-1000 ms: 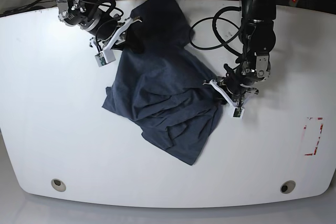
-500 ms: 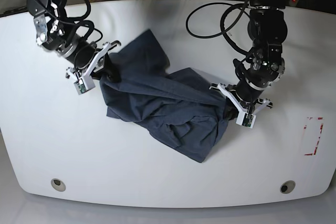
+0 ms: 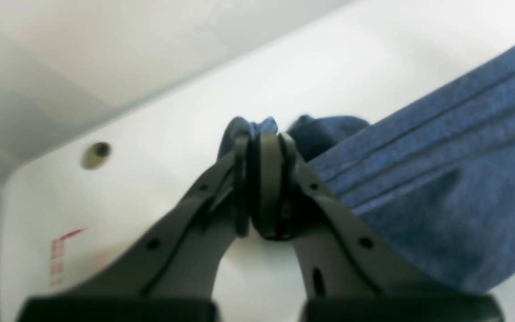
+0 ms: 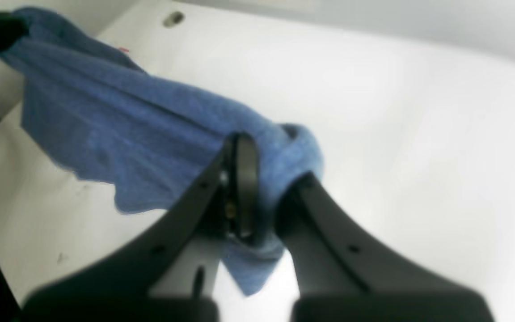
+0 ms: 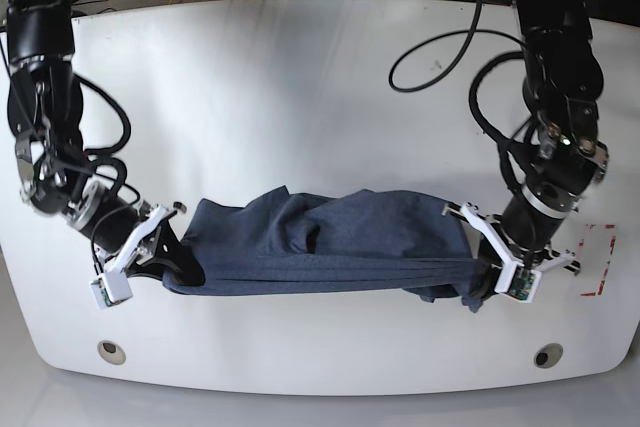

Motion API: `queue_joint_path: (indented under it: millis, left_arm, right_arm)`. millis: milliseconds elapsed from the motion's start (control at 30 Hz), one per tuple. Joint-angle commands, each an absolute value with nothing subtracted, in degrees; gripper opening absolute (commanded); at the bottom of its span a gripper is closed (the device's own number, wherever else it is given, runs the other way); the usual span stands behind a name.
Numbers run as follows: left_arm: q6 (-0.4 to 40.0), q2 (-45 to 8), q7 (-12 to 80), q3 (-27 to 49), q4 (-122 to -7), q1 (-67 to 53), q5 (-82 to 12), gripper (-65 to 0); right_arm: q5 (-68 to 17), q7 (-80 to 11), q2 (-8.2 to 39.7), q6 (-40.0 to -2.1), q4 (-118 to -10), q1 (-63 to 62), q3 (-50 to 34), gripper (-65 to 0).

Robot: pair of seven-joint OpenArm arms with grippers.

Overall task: Fold the T-shirt properly
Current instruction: 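Lift the shirt with both grippers and stretch it apart, then lay the shirt down and release it with both grippers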

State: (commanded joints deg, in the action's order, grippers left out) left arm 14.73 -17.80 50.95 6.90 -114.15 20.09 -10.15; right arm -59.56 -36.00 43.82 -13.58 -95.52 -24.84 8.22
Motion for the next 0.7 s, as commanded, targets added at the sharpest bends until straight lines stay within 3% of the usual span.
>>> queue_joint_path:
  millis: [367, 700]
  left_arm:
    - [16.48, -23.52, 59.91, 7.96, -114.51, 38.99, -10.33, -65.0]
    - [17.19, -24.48, 65.36, 8.13, -114.86, 46.9, -10.33, -65.0]
  right_arm:
    - [-60.53, -36.09, 44.0, -13.14, -88.48, -48.04, 19.47, -65.0]
    - [-69.67, -36.18, 48.22, -13.14, -89.71, -51.47, 19.65, -65.0]
